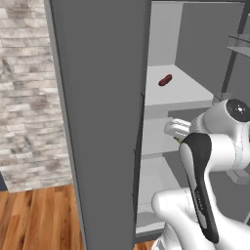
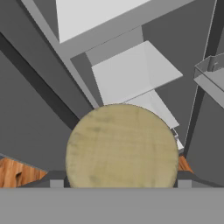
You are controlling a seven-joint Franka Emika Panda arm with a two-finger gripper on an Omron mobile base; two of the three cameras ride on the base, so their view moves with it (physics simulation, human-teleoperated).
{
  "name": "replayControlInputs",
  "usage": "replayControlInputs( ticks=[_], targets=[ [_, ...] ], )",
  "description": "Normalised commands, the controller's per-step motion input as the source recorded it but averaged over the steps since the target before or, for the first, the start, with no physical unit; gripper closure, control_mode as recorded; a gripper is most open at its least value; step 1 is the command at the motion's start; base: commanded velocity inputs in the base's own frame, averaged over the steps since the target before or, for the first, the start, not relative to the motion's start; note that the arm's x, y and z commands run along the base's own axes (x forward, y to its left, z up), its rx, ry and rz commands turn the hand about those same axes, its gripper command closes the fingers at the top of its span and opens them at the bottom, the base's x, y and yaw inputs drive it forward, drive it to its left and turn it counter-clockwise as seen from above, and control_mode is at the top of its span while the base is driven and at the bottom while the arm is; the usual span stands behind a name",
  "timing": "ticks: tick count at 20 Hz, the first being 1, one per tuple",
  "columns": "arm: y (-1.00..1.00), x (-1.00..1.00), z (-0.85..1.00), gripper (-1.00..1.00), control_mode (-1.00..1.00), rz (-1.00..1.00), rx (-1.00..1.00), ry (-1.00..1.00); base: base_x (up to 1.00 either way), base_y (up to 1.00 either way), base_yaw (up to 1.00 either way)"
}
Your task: Retrieve the sausage and cheese from the fridge and place them on the cutting board on the counter.
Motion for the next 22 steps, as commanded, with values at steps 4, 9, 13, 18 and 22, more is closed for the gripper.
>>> replayControlInputs(
  ticks=[4, 9, 13, 18, 22],
  targets=[
    [0.0, 0.0, 0.0, 1.0, 1.0, 0.0, 0.0, 0.0, 0.0, 0.0, 0.0],
    [0.0, 0.0, 0.0, 1.0, 1.0, 0.0, 0.0, 0.0, 0.0, 0.0, 0.0],
    [0.0, 0.0, 0.0, 1.0, 1.0, 0.0, 0.0, 0.0, -0.62, 0.57, -0.02],
    [0.0, 0.0, 0.0, 1.0, 1.0, 0.0, 0.0, 0.0, -0.44, 0.89, -0.13],
    [0.0, 0.0, 0.0, 1.0, 1.0, 0.0, 0.0, 0.0, -0.76, 0.32, -0.36]
  ],
)
